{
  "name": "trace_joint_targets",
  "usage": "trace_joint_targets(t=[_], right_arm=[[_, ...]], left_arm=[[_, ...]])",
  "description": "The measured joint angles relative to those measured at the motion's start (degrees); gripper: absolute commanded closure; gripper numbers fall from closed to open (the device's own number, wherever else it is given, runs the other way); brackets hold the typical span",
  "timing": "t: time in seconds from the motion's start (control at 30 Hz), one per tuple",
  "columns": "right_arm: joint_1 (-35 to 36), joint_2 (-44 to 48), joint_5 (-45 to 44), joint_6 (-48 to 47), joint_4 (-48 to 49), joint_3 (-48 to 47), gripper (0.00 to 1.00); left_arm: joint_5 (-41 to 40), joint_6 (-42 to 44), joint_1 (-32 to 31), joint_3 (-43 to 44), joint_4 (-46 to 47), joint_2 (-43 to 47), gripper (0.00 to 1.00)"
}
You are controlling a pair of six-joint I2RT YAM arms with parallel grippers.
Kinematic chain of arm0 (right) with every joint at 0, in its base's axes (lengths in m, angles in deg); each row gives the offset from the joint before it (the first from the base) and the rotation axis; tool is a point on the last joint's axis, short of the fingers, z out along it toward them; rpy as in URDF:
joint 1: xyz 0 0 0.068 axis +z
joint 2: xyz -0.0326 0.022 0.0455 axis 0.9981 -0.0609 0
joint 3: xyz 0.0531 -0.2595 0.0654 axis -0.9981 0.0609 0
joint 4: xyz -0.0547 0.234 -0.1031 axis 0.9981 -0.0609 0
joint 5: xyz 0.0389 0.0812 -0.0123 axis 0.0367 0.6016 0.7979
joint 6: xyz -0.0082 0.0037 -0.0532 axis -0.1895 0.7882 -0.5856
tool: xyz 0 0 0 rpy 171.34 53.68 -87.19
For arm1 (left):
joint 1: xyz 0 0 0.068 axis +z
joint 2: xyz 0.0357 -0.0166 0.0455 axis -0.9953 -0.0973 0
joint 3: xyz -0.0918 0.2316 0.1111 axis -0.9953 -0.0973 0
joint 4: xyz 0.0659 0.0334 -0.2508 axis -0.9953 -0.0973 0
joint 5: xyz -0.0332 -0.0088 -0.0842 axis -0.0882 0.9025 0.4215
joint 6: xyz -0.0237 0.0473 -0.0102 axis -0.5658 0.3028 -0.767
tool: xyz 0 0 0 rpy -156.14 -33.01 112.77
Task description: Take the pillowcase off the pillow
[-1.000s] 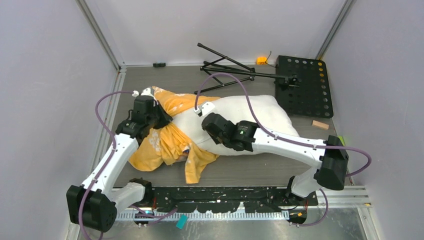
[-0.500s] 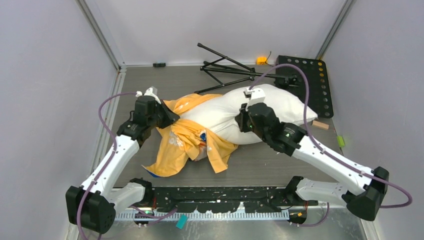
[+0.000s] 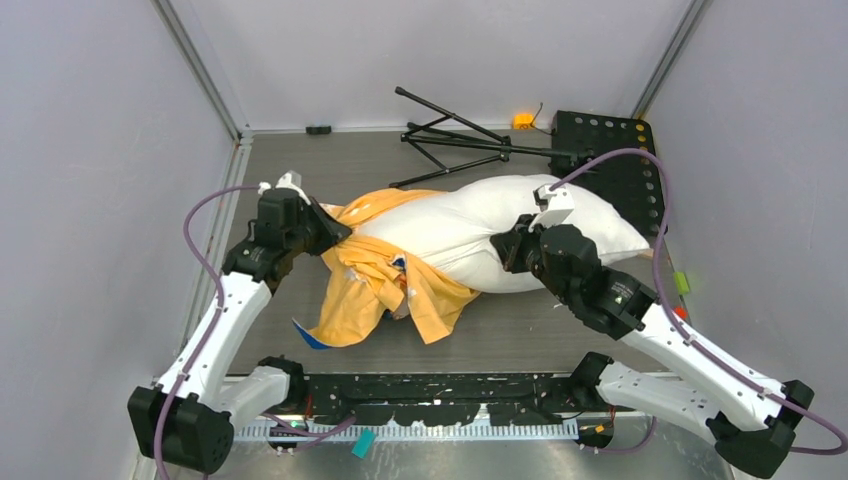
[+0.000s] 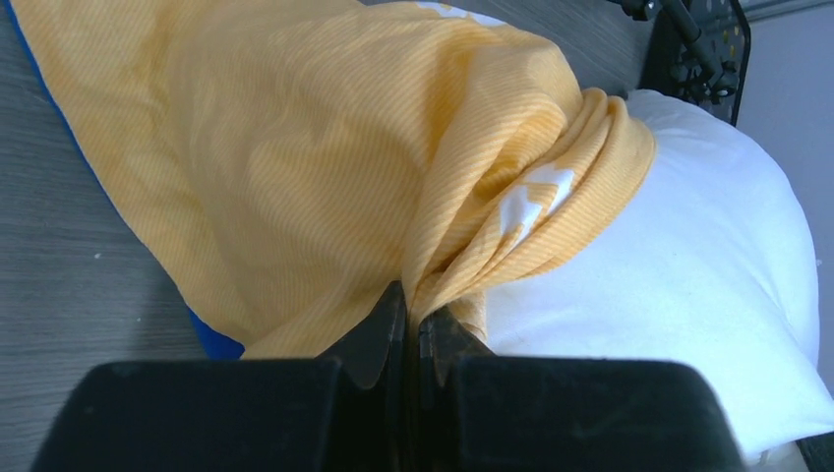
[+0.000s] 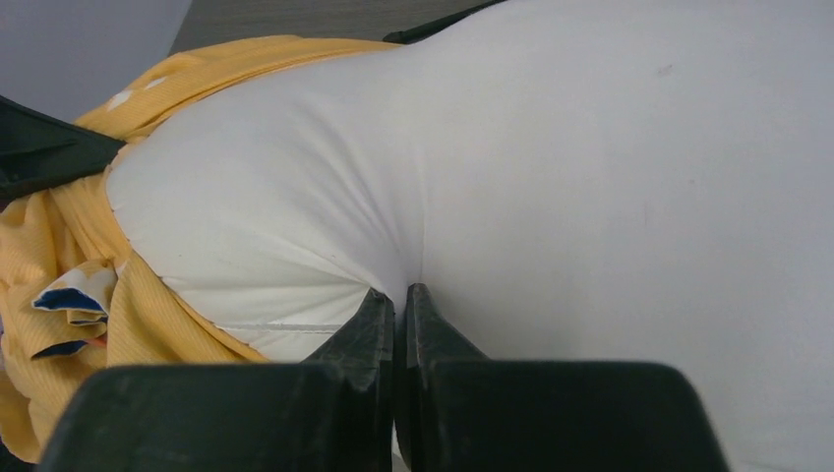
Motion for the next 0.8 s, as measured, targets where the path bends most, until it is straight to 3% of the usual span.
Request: trace_joint_targets(t=[0.1, 0.2, 0.27, 0.33, 0.5, 0.67, 0.8], right_arm=[[-0.59, -0.83, 1.75, -0.22, 0.63, -0.13, 1.0], [-2.23, -5.25, 4.0, -0.87, -0.17, -2.84, 1.0], [-3.41, -10.64, 5.64, -1.42, -1.6, -6.78, 1.0], [-4.15, -17.2, 8.13, -1.55, -2.67, -11.13, 1.0], [-4.61, -29.79, 14.82, 0.7, -1.09, -15.39, 1.0], [-4.72, -33.81, 19.65, 3.15, 1.22, -16.22, 1.0], [-4.74, -35.23, 20.9, 3.39, 2.51, -17.46, 1.0]], left_arm=[[3.19, 2.99, 1.38, 2.69, -1.29, -1.62, 0.81], [7.28, 8.07, 2.82, 9.62, -4.76, -7.3, 0.44], [6.93, 11.65, 2.47, 16.13, -8.55, -11.85, 0.28], [3.98, 14.4, 0.31, 20.92, -11.45, -14.19, 0.02], [-3.3, 16.72, -9.73, 27.82, -17.68, -12.44, 0.0], [-6.43, 15.02, -16.61, 31.54, -20.68, -8.74, 0.0], [-8.87, 12.22, -25.79, 31.91, -21.35, -6.95, 0.0]])
